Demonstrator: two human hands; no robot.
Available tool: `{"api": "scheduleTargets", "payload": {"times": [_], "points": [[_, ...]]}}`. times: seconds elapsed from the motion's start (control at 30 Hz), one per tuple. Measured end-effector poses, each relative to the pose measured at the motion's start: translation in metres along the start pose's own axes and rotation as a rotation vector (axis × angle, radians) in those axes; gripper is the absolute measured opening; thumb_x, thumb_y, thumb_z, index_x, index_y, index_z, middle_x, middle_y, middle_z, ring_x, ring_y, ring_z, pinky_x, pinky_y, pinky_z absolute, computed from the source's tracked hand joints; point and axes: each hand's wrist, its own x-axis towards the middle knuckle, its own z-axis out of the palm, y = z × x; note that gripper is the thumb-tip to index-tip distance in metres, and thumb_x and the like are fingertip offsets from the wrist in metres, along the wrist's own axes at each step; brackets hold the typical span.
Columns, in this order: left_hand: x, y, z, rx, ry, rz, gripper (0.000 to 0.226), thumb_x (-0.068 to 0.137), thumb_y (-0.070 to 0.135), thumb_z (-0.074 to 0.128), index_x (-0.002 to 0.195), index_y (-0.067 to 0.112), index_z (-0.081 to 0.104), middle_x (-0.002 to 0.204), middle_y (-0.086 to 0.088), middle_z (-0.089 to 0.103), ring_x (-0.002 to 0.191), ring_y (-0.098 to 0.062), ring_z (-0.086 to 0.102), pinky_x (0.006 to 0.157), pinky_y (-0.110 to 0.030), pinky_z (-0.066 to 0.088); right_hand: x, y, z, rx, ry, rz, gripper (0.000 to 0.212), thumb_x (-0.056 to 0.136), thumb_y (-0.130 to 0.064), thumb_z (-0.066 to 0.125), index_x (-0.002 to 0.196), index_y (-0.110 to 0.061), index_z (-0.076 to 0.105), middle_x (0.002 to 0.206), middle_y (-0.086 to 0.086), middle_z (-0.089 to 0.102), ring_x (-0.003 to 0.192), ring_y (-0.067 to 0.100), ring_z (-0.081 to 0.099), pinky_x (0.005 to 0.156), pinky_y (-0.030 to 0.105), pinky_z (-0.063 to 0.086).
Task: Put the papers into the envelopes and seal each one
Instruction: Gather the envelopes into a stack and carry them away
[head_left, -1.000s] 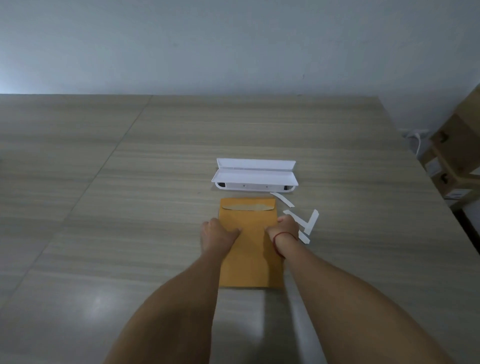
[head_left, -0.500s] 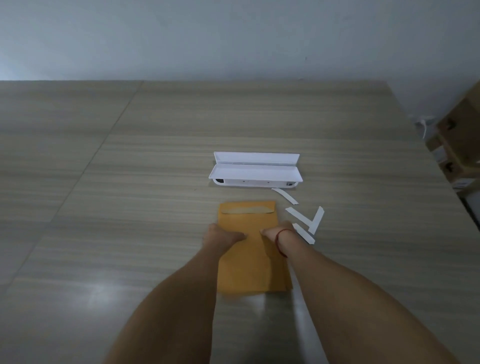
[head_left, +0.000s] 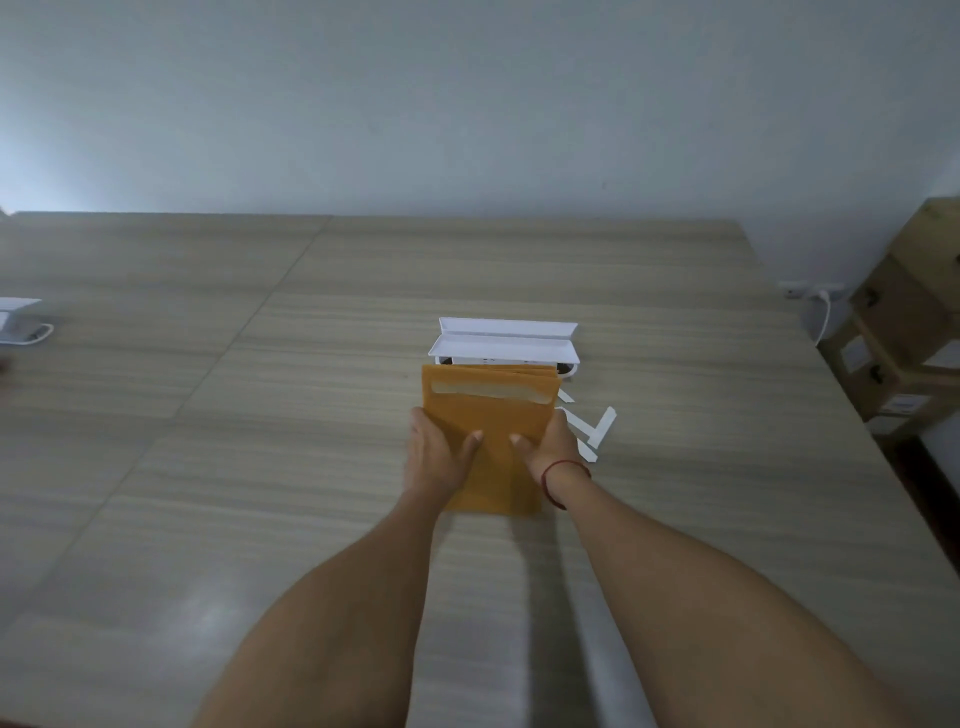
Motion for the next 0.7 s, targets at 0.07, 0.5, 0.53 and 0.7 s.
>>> {"api": "scheduleTargets", "payload": {"times": [0.07,0.5,0.53,0.7], "points": [[-0.009,0.004,-0.002,-0.041,0.045,0.054,0.07,0.08,0.05,0.068,0.122,0.011,0.028,0.12,-0.01,0.043,0.113,-0.029,0.049,0.094,-0.05,0.049,-0.009,-0.001,-0.002,0.053,0.05,-0.064,0.045,0.091,-0.02,0.062,0.129,-0.013,0.039,0.129,0.009,0.058,0.12,0.03,0.056,0.099,0.04,0.043],[-0.011,-0.013,0.012,-0.129,-0.014,0.059,0.081,0.078,0.053,0.069,0.132,0.014,0.024,0.13,-0.01,0.044,0.12,-0.031,0.049,0.097,-0.053,0.047,-0.013,0.025,0.01,0.042,0.098,-0.091,0.036,0.094,-0.014,0.057,0.123,-0.01,0.037,0.125,0.011,0.057,0.116,0.029,0.057,0.095,0.038,0.045],[-0.008,-0.01,0.009,-0.134,-0.012,0.076,0.082,0.077,0.054,0.07,0.132,0.014,0.024,0.129,-0.009,0.043,0.12,-0.03,0.049,0.096,-0.053,0.047,-0.012,0.021,0.009,0.055,0.111,-0.099,0.037,0.093,-0.014,0.057,0.124,-0.01,0.037,0.126,0.012,0.056,0.116,0.03,0.057,0.095,0.037,0.045],[-0.011,-0.017,0.011,-0.091,-0.047,0.079,0.092,0.068,0.056,0.074,0.132,0.018,0.021,0.128,-0.007,0.042,0.119,-0.029,0.049,0.096,-0.052,0.047,-0.011,0.023,0.015,0.052,0.132,-0.079,0.033,0.093,-0.011,0.057,0.12,-0.009,0.037,0.123,0.011,0.057,0.114,0.029,0.058,0.093,0.036,0.046]]}}
